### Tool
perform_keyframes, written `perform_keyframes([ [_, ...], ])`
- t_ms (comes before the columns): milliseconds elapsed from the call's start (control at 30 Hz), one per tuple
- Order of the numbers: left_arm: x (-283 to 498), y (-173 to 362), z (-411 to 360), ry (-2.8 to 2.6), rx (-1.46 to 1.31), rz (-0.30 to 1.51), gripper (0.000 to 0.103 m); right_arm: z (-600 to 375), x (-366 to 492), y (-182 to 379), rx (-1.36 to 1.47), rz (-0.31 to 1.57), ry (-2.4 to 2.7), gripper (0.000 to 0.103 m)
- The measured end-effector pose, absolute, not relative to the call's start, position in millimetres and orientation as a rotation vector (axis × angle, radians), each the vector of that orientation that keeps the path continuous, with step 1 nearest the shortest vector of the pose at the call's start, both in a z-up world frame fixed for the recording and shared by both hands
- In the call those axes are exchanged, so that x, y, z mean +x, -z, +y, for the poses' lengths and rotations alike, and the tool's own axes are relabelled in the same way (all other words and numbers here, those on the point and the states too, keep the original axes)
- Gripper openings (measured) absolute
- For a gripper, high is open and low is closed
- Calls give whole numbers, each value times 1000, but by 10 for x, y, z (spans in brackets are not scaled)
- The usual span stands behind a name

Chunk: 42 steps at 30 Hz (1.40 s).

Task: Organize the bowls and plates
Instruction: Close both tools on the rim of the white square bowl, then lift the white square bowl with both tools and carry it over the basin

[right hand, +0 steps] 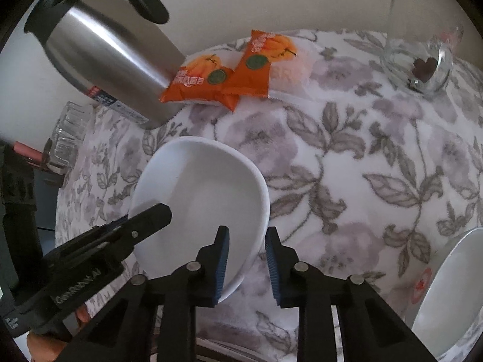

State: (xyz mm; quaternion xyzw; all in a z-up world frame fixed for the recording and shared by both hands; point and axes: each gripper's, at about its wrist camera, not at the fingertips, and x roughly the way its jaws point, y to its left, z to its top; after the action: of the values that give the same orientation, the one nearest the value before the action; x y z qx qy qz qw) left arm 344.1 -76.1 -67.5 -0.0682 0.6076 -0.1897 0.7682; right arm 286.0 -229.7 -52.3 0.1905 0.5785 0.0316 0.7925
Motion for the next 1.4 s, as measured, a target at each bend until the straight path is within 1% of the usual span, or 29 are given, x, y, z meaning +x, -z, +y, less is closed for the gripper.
perform_keyframes([
  [200,3346,498,-789,425,-111,1270,17,-2282,2782,340,398,1199,-75,26],
  [367,3169,111,-800,429,-92,1196,17,-2282,2598,15,369,1152,-71,26],
  [533,2910,-365,-777,446,-107,1117,17,-2295,2253,-487,348,1067,-82,26],
  [733,2441,-897,-739,449,-106,1038,17,-2194,1786,-985,289,979,-73,26],
  [833,2166,-1117,-675,459,-118,992,17,-2154,1514,-1135,283,948,-76,26],
  [933,1943,-1235,-591,467,-152,964,17,-2083,1274,-1210,260,922,-74,26],
  [1067,1638,-1265,-474,453,-177,914,17,-1948,980,-1193,227,893,-77,26],
  [1267,1348,-1126,-333,458,-203,914,17,-1868,624,-893,282,865,-105,26],
  [1400,1205,-1047,-317,457,-185,904,17,-1775,480,-708,279,882,-94,26],
])
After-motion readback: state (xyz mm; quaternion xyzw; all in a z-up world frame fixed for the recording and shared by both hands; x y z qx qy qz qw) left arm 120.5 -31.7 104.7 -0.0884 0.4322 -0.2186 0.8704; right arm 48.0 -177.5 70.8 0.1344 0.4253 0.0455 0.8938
